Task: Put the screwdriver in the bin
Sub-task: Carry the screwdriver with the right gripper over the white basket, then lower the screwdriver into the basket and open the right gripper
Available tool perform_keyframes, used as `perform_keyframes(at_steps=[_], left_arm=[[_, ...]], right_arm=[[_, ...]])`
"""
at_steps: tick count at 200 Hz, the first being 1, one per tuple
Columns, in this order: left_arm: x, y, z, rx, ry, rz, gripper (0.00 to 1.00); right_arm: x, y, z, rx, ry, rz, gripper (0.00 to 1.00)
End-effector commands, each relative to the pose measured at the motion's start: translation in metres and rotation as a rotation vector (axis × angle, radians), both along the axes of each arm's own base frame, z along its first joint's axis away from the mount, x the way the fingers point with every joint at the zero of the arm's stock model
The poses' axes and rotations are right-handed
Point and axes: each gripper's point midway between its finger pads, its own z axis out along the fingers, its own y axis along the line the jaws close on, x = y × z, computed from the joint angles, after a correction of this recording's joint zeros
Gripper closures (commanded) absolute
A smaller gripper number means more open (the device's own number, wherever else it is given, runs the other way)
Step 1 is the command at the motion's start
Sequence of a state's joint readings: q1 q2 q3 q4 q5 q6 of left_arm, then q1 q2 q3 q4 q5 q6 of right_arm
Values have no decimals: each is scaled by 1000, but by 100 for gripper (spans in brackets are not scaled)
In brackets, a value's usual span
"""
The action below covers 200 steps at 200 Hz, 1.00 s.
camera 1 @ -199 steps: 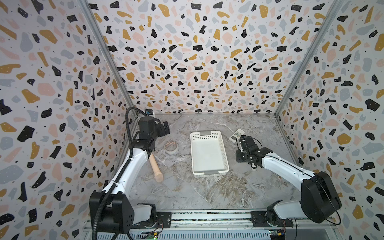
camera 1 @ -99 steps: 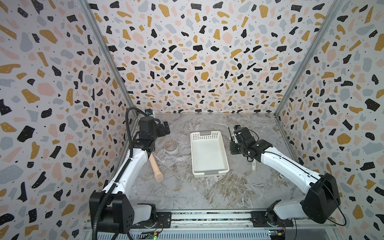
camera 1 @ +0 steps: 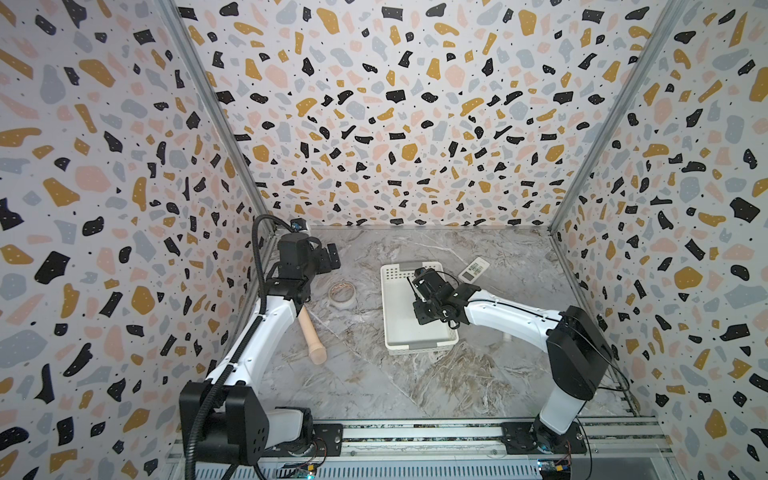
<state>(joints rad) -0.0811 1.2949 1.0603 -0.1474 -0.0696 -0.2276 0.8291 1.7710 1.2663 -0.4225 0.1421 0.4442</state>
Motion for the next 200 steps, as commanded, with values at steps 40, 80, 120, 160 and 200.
perform_keyframes(at_steps=[40,80,120,160,200], left_arm=[[1,-2,3,14,-12,-11,0],[2,0,-1,26,1,-3,0],[3,0,-5,30,16,-5,0],[2,1,-3,34,9,1,0],[1,1,1,32,-4,-1,0]], right_arm=[[7,13,-18,17,15,8,79],[7,16,-34,-1,39,17,75],[8,14,-37,-22,39,16,65],[9,11,-25,-14,15,11,48],[15,11,15,23,-71,24,42]])
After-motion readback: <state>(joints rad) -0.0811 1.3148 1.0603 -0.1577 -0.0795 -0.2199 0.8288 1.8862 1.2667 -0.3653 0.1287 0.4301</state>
